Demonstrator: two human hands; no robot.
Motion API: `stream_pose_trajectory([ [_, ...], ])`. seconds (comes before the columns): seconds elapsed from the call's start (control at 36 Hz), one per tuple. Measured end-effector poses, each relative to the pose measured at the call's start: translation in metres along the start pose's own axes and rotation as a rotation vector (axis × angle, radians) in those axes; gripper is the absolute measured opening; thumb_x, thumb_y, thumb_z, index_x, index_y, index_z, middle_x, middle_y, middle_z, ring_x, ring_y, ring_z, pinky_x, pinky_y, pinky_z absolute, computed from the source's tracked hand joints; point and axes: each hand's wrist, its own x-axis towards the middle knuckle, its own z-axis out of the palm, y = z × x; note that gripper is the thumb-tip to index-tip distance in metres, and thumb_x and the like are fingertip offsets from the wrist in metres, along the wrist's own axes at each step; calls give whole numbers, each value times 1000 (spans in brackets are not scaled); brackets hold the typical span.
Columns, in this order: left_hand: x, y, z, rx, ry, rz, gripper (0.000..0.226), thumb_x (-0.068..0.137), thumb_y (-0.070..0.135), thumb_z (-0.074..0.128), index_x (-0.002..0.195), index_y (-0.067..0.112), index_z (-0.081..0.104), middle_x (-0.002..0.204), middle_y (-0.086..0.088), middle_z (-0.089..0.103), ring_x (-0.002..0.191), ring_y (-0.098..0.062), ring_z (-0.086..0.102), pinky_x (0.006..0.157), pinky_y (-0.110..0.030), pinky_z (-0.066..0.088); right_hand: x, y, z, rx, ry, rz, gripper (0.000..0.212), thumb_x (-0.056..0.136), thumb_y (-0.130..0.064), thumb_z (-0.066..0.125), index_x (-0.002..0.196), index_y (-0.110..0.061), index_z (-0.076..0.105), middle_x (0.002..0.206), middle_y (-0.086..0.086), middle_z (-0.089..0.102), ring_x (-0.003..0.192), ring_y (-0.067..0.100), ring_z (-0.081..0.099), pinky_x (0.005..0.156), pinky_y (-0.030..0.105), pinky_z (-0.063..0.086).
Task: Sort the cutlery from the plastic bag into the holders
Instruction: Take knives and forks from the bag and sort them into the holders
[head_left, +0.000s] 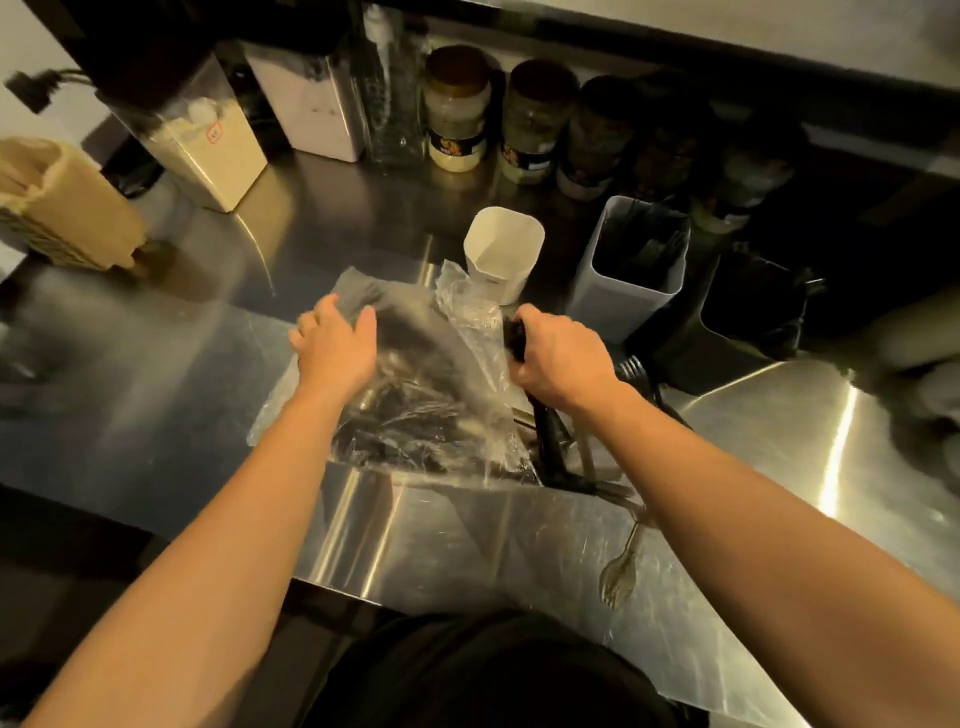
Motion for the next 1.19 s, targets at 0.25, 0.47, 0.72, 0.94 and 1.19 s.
stream_pose_trajectory([
  [0.25, -55, 86, -3, -362, 182, 333, 32, 101, 26, 47, 131, 15, 52, 129, -2, 51, 121, -20, 40, 107, -33, 32, -29, 37, -19, 166, -12, 60, 31, 88, -33, 69, 112, -19, 55, 99, 4, 68, 83, 26, 61, 68, 36, 50],
  [0.47, -99, 137, 6, -554, 198, 516, 15, 101, 26, 49, 115, 24, 55, 112, 3, 59, 109, -15, 54, 92, -25, 46, -59, 73, -28, 417, 92, 144, 35, 82, -30, 79, 101, -23, 51, 93, 0, 65, 87, 27, 64, 74, 42, 54],
  [0.72, -137, 155, 50, -506, -154, 568, 29, 94, 11, 60, 118, 24, 51, 114, 5, 56, 94, 0, 54, 87, -17, 48, -77, 106, -49, 729, 288, 227, 30, 82, -20, 78, 103, -22, 57, 94, -4, 64, 92, 20, 65, 83, 40, 56],
  [0.94, -175, 156, 87, 169, -619, 652, 93, 82, 40, 79, 152, 33, 18, 138, 4, 55, 126, -16, 55, 102, -37, 49, -83, 115, -63, 883, 451, 237, 27, 81, -12, 74, 79, -27, 52, 77, -8, 59, 70, 1, 55, 60, 5, 41],
  [1.19, -193, 142, 96, 149, -553, 652, 46, 104, 29, 45, 147, 30, 28, 88, 9, 61, 77, -15, 63, 73, -43, 56, -89, 118, -60, 1055, 582, 356, 13, 78, -19, 68, 79, -12, 56, 74, 9, 64, 70, 28, 64, 68, 43, 59],
])
